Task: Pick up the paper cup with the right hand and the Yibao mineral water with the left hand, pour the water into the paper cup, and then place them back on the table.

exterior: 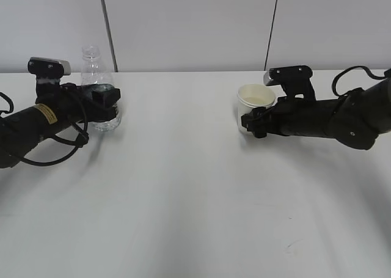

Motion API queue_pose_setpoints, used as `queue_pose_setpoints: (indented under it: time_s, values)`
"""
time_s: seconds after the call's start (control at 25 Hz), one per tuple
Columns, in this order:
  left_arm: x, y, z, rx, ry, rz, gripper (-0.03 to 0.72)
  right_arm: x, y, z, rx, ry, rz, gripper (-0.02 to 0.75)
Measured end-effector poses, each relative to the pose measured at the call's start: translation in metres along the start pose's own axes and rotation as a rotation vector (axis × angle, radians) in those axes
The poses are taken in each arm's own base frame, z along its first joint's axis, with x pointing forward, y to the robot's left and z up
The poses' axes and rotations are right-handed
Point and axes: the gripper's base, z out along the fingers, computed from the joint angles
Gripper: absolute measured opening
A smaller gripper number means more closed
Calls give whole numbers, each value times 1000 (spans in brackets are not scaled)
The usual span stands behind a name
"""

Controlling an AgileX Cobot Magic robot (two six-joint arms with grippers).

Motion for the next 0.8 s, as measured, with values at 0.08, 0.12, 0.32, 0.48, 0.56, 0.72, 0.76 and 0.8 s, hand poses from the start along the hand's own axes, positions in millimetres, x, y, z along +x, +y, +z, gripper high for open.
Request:
queue_pose_setpoints:
  time_s: [0.08,0.12,0.32,0.48,0.56,0.72,0.76,0.8]
  values:
    - [0,0,0,0,0,1,375,0,0,-1,4,5,5,550]
    - [0,0,0,0,0,1,375,-1,0,-1,5,6,5,549]
    - [0,0,0,0,-1,1,375,0,0,-1,6,9,4,549]
    - [0,0,0,0,-1,1,375,0,0,-1,6,9,4,549]
    - [0,0,0,0,-1,1,375,0,0,-1,6,9,4,549]
    - [0,0,0,0,-1,1,375,0,0,-1,7,10,20,548]
    - [0,0,0,0,-1,1,375,0,0,-1,7,10,27,548]
    - [0,0,0,0,-1,1,375,0,0,-1,7,10,34,550]
